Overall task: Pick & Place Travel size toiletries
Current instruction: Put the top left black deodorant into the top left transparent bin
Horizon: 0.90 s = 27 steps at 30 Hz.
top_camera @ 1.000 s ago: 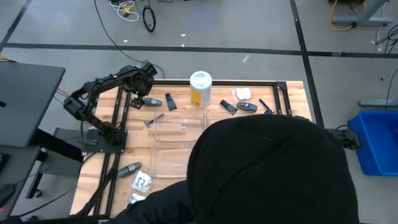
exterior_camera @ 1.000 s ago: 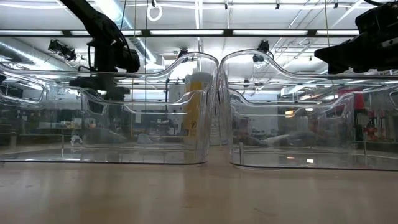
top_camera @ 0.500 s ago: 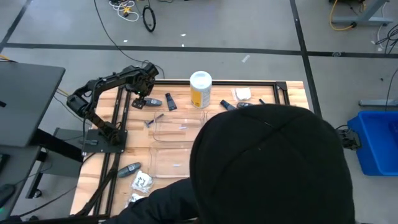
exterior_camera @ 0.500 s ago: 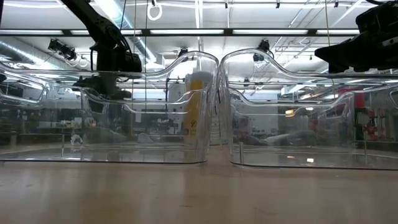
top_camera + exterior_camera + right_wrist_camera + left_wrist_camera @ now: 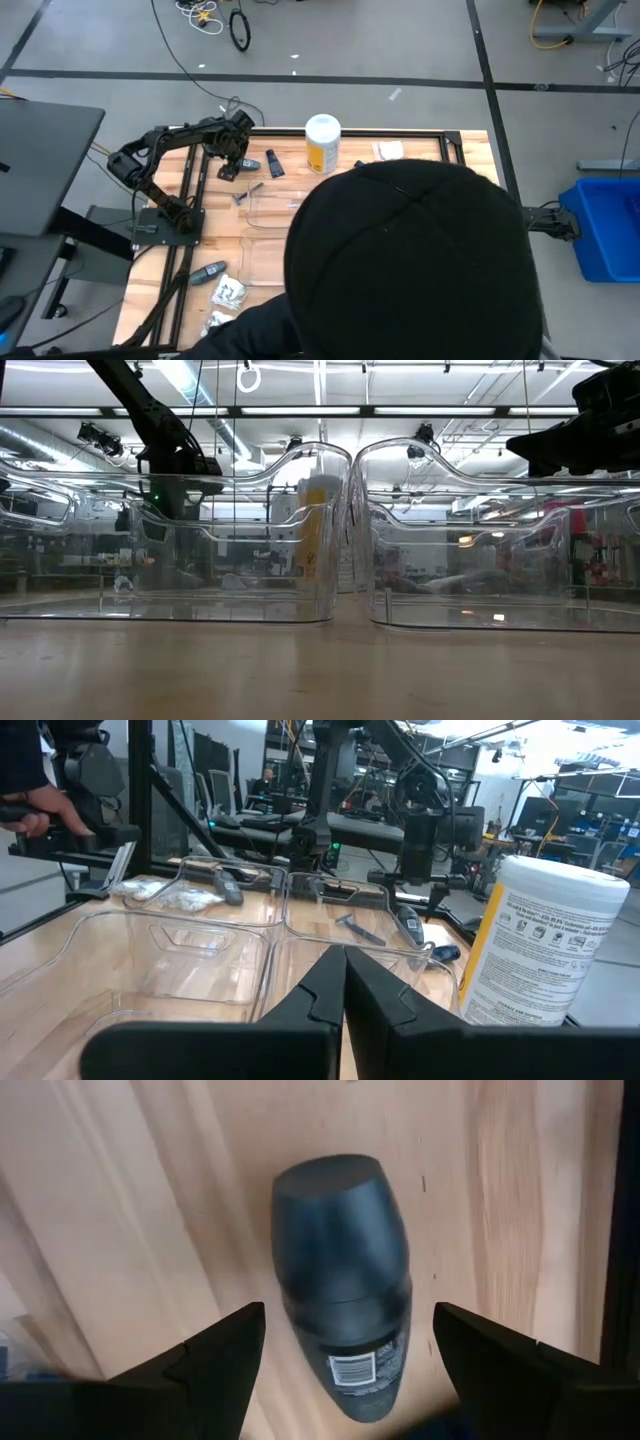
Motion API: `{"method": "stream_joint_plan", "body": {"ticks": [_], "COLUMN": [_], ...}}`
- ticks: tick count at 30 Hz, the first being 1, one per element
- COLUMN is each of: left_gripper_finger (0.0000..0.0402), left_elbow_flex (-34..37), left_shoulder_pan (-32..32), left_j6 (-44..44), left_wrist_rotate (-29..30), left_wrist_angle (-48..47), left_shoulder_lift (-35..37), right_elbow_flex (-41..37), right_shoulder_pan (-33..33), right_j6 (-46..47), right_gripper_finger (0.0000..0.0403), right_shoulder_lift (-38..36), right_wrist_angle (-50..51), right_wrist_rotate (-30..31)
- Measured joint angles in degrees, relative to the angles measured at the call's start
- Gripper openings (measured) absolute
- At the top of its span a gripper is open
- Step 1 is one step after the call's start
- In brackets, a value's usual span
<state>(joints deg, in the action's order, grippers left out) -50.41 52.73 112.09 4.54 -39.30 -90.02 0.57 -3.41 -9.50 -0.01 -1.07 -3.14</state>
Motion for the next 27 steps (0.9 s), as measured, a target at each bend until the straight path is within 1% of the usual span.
{"method": "stream_joint_plan", "body": {"ticks": [6, 10, 12, 17, 27], "left_gripper_finger": [0.0297, 0.0297, 0.0297, 0.0297, 0.0297], "left_elbow_flex": [0.11, 0.15, 0.91, 4.02, 4.64], "left_shoulder_pan": [0.66, 1.43, 1.65, 1.51, 1.22], "left_j6": [-0.12, -2.02, -2.07, -1.50, -0.85], "left_wrist_rotate": [0.06, 0.20, 0.15, -2.80, -2.74], "left_wrist_angle": [-0.21, -0.15, 0.72, 5.80, 6.26], "left_shoulder_lift": [0.00, 0.00, 0.02, 0.02, 0.02], "right_elbow_flex": [0.01, 0.01, 0.01, 0.01, -0.01], "right_shoulder_pan": [0.01, 0.00, 0.01, 0.01, 0.00], "right_j6": [0.00, 0.00, 0.00, 0.00, 0.00], "right_gripper_finger": [0.0012, 0.0012, 0.0012, 0.0012, 0.0012], "right_shoulder_lift": [0.00, 0.00, 0.00, 0.00, 0.00], "right_wrist_angle": [0.00, -0.01, -0.01, 0.00, -0.01], "right_wrist_rotate": [0.00, 0.00, 0.00, -0.01, -0.01]}}
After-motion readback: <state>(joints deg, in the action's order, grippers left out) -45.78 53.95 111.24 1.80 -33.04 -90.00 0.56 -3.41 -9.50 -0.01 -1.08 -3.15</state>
